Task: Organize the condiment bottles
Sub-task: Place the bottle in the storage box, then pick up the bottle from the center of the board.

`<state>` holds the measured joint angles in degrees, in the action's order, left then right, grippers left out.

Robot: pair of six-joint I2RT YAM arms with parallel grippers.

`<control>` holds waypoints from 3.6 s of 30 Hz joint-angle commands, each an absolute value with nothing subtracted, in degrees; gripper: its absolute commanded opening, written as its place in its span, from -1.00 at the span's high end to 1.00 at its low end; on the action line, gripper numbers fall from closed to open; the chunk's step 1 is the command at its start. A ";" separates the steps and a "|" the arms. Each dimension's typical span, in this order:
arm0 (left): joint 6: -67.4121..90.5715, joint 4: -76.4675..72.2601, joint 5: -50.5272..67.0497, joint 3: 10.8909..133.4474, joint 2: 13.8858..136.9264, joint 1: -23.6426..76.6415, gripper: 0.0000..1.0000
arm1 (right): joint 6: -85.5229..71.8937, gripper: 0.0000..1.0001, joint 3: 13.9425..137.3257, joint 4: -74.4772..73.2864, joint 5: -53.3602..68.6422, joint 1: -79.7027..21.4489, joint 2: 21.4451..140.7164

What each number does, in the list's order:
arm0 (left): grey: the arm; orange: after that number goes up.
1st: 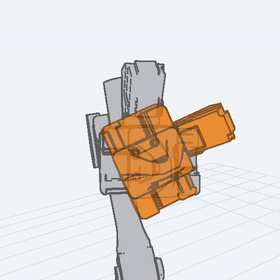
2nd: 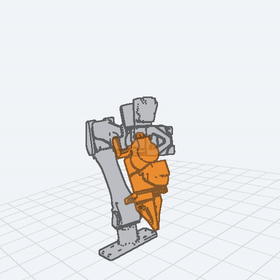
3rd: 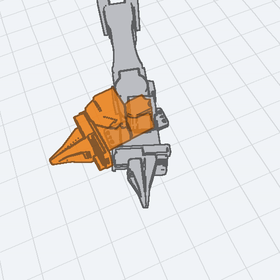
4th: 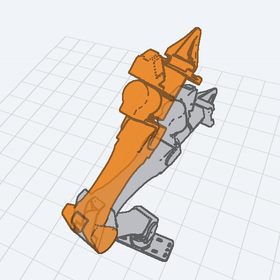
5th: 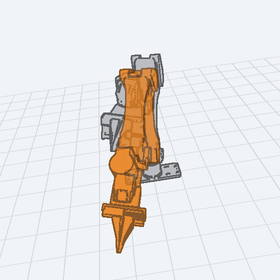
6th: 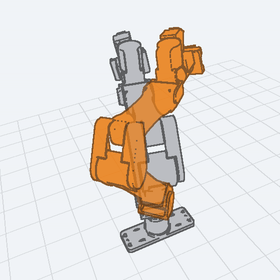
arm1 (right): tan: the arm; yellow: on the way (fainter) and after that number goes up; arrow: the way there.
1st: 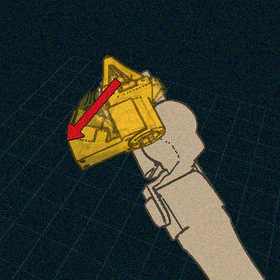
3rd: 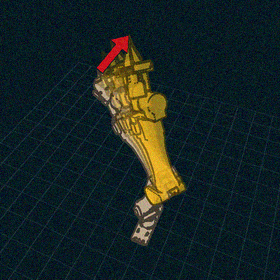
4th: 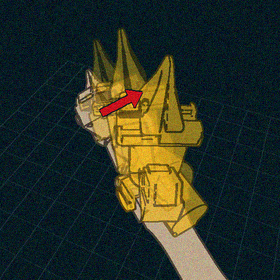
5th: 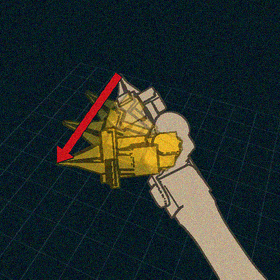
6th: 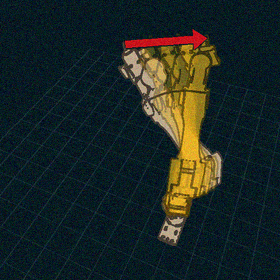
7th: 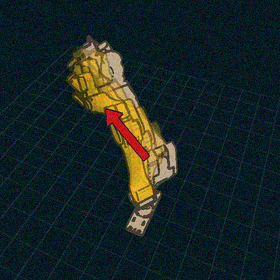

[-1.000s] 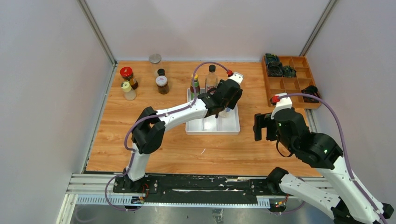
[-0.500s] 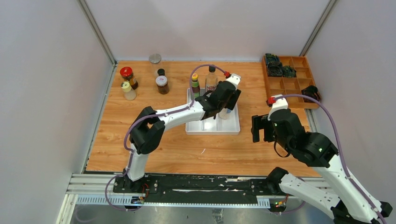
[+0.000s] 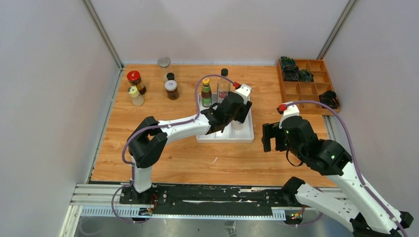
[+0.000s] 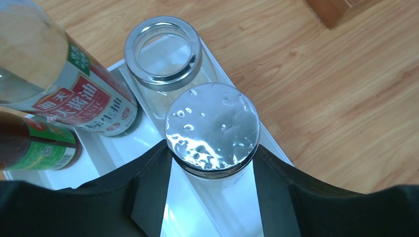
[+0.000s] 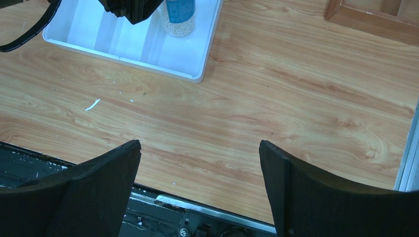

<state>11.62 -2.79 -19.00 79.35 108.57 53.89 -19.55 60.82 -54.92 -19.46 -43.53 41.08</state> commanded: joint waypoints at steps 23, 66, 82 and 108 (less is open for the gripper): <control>4.75 -12.64 -21.78 80.28 108.66 56.09 0.02 | -21.45 -0.91 57.39 -54.41 -17.05 -44.29 38.19; 19.99 32.87 -40.34 77.44 76.08 62.98 -1.00 | -20.67 -0.92 56.76 -53.67 -14.20 -44.27 39.40; 14.87 24.76 -33.49 99.87 97.96 24.26 -0.91 | -20.26 -0.91 57.00 -52.03 -11.21 -44.30 41.27; 14.56 25.73 -35.84 125.89 132.79 12.29 -0.94 | -16.69 -0.93 57.08 -47.73 -9.97 -44.21 52.47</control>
<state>13.74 28.27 -35.66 126.72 131.92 13.50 -18.26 56.93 -48.36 -10.44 -43.53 52.16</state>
